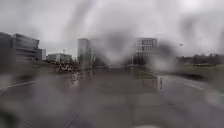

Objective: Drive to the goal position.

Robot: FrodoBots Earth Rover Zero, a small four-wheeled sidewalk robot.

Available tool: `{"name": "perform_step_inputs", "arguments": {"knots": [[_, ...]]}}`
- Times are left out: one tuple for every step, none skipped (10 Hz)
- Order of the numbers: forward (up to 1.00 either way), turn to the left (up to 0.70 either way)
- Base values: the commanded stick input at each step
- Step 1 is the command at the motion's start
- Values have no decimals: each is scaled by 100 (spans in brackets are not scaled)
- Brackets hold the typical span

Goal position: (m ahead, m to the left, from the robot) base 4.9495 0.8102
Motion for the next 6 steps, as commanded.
{"name": "perform_step_inputs", "arguments": {"knots": [[7, 0], [7, 0], [7, 0], [7, 0], [7, 0], [7, 0]]}}
